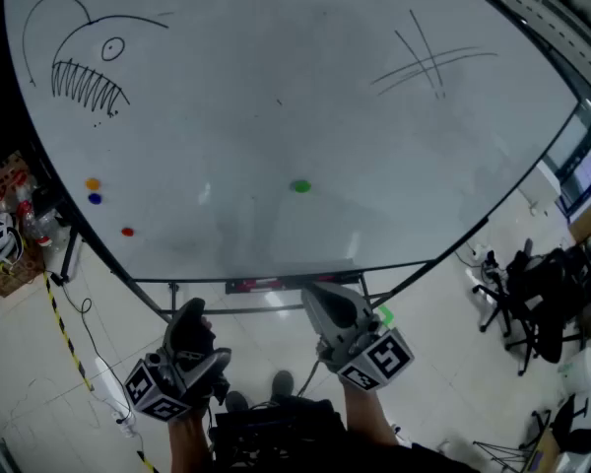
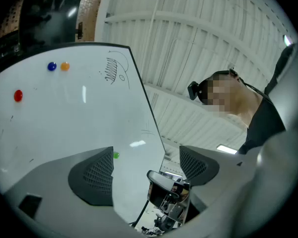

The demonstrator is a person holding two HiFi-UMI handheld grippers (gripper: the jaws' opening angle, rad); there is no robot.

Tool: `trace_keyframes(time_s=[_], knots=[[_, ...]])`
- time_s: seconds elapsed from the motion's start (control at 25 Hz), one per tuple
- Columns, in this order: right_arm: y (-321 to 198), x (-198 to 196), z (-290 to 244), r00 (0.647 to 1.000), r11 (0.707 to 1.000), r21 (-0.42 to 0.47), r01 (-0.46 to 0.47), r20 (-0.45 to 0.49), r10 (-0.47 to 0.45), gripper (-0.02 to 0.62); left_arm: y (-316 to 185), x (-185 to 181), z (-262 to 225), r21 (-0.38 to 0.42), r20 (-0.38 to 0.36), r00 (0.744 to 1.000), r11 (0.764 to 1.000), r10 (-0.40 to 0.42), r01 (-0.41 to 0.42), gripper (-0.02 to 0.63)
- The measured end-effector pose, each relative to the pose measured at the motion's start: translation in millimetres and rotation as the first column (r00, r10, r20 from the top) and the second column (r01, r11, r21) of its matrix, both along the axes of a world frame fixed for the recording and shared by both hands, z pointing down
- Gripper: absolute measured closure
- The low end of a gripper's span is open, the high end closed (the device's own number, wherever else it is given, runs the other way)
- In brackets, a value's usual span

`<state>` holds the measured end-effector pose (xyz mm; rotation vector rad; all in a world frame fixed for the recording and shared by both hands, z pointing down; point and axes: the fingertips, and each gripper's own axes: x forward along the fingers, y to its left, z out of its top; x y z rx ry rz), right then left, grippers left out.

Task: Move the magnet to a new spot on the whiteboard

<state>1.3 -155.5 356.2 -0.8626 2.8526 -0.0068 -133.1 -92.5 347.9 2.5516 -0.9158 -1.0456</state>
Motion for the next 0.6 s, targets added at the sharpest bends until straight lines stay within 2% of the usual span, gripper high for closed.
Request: trace_keyframes(time_s=[0.16,0.36,0.6], knots=[[-26,39,-3,1.0,1.0,0.008,-0.025,0.008,0.025,0.574,-28,35,-9,0.016,0.019,1.0,1.0,0.007,-0.008,0.192],[-60,73,2,0.993,0.993,0.054,-0.109,-0.03,0.111,0.474,-57,67,-6,-0.014,0.081,0.997,1.0,-0.019,0.02,0.192],[-87,78,12,0.974,0.974,0.148,-0.169,-0.126,0.188,0.463,-71,80,4,-0.051,0.119,0.991,0.996,-0.061,0.068,0.192]])
